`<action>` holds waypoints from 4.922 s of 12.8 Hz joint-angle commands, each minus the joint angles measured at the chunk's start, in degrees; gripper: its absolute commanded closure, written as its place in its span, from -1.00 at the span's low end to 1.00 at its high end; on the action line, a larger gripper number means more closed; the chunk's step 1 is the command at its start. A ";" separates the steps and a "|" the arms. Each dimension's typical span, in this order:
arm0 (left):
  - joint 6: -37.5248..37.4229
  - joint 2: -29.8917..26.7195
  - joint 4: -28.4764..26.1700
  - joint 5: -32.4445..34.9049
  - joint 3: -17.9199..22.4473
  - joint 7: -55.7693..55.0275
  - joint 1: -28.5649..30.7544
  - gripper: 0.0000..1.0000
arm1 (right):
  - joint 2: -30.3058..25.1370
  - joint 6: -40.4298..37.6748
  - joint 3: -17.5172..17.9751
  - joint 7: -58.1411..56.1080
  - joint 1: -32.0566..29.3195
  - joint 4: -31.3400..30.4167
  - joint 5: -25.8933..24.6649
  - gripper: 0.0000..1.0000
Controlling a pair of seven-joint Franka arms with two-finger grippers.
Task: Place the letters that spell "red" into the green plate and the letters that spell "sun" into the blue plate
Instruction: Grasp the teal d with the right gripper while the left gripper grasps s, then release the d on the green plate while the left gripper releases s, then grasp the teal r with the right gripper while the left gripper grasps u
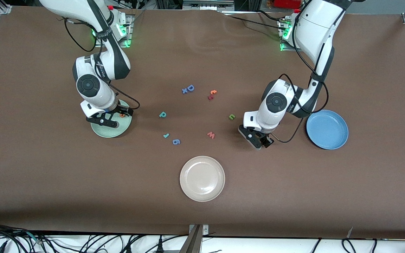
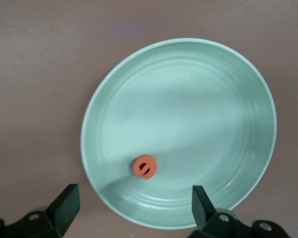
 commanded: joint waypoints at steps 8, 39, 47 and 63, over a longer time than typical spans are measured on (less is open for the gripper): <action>3.39 2.54 1.32 0.86 2.11 0.59 -2.28 -0.43 | 3.37 4.77 8.58 20.36 1.85 3.26 7.30 -0.98; -18.23 -8.62 -3.25 -16.63 16.08 18.22 10.28 0.71 | 7.00 12.47 6.14 24.45 8.27 3.26 7.30 0.75; -18.23 -7.57 -5.45 -16.46 16.35 26.07 16.26 0.63 | -0.93 -2.33 -10.91 -5.77 8.18 0.01 7.39 0.75; -16.83 -10.38 -3.25 -17.16 5.89 -0.25 2.92 -1.00 | 1.62 0.69 -12.16 -11.00 6.60 1.56 7.56 -1.00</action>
